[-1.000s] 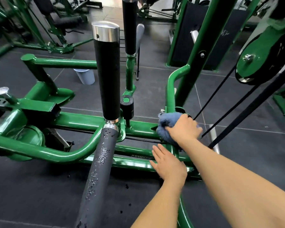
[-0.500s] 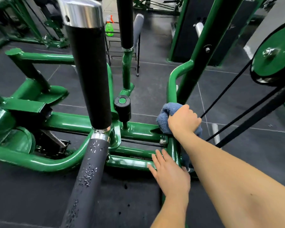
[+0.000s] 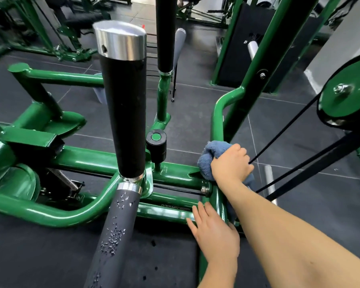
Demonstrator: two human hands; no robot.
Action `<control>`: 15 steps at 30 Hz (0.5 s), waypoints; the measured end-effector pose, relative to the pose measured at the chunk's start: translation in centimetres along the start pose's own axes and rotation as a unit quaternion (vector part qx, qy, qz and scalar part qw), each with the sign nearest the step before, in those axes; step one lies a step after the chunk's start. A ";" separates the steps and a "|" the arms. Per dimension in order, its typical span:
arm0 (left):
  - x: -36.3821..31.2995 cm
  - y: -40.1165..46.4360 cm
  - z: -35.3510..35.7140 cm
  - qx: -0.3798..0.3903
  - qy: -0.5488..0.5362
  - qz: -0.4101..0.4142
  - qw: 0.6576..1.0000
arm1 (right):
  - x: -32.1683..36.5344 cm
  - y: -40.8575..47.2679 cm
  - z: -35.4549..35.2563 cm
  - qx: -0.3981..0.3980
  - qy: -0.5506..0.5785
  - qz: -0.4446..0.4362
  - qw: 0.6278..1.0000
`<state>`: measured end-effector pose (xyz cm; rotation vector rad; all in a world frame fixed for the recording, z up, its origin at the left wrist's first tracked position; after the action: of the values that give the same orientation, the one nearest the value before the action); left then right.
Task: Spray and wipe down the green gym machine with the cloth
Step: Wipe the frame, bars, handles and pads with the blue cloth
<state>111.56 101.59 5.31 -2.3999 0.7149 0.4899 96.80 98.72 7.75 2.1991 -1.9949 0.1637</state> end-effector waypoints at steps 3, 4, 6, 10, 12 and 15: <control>-0.3 -0.2 -1.1 0.080 0.032 -0.002 0.996 | 0.7 0.9 0.4 -0.009 0.014 0.024 1.000; -0.3 -0.1 -0.9 0.091 0.033 -0.009 0.995 | 0.8 1.2 0.3 -0.006 0.020 0.027 0.999; 0.1 -0.1 -0.4 0.080 0.037 -0.018 0.996 | 0.4 1.5 0.1 0.011 0.025 0.018 0.999; 0.8 0.5 1.3 0.038 0.009 -0.014 0.999 | -1.3 0.3 -0.8 0.072 -0.010 -0.075 0.995; 0.9 0.3 1.6 0.039 0.002 -0.013 0.999 | -2.0 -1.4 -1.4 0.088 -0.061 -0.127 0.986; 1.2 0.0 1.4 0.029 -0.019 -0.007 0.999 | -2.6 -3.2 -1.7 0.084 -0.103 -0.176 0.975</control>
<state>112.30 102.05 3.64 -2.3346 0.6864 0.5007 99.79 101.85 8.76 2.7369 -1.6955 0.0622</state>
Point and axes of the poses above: each hand's wrist, its own y-axis towards the middle knuckle, its own z-axis out of the palm, x = y × z, the point moved 1 cm from there along y, towards the middle knuckle, and after that the axes turned 12 degrees about -z, right-handed, at the moved point
